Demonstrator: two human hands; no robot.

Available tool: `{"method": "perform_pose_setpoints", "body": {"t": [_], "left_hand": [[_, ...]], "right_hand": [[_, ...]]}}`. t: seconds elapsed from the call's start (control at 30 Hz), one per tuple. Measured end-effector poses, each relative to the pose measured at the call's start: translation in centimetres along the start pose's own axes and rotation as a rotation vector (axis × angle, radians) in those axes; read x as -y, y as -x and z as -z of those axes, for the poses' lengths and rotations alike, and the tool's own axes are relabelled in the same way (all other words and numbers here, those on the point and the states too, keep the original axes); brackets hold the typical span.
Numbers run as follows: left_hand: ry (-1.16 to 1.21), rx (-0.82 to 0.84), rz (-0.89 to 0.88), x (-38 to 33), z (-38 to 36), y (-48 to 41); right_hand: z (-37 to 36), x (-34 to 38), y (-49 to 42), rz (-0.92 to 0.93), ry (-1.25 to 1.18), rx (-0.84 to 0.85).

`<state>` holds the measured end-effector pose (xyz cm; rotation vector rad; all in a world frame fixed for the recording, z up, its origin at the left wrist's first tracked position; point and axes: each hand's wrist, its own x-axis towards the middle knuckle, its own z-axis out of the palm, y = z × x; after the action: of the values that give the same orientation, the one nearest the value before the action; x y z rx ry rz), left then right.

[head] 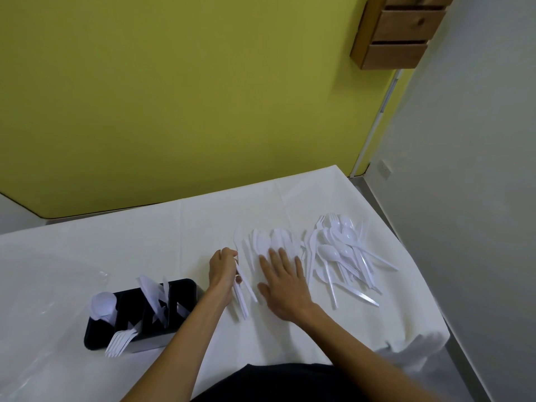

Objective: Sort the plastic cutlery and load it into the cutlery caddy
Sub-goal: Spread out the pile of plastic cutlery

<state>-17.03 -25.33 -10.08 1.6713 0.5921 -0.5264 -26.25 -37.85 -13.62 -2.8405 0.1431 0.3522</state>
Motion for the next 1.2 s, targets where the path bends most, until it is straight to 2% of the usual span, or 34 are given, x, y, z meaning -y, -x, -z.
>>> {"method": "perform_pose_setpoints", "body": {"t": [0.17,0.37,0.47,0.63,0.77,0.93,1.07,1.13,1.2], "left_hand": [[-0.079,0.053,-0.029,0.6,0.1,0.3],[-0.277,0.272,-0.067,1.4,-1.0,1.0],[-0.396,0.244,-0.119,1.0,-1.3,1.4],[-0.448,0.154,-0.125,0.6,-0.3,1.2],[-0.543,0.214,-0.202,1.3,-0.3,1.3],[-0.535,0.240,-0.206,1.5,-1.5,1.8],[-0.492,0.210,-0.226,1.1,-2.2,1.8],[-0.478,0.235,-0.251,0.9,-2.8,2.2],[-0.486,0.292,-0.280,0.9,-3.6,2.7]], "right_hand": [[-0.3,-0.1,0.4,0.073,-0.001,0.033],[1.2,-2.7,0.8,-0.077,-0.041,-0.023],[1.9,-4.1,1.0,-0.094,-0.005,-0.051],[2.3,-4.2,0.9,-0.134,-0.052,-0.112],[1.6,-3.3,0.9,-0.220,-0.111,-0.160],[1.1,-2.5,1.7,-0.063,-0.203,-0.116],[1.4,-3.3,2.1,-0.183,-0.252,-0.226],[1.3,-3.6,2.5,-0.179,-0.223,-0.171],[1.1,-3.3,2.6,-0.079,-0.199,-0.091]]}}
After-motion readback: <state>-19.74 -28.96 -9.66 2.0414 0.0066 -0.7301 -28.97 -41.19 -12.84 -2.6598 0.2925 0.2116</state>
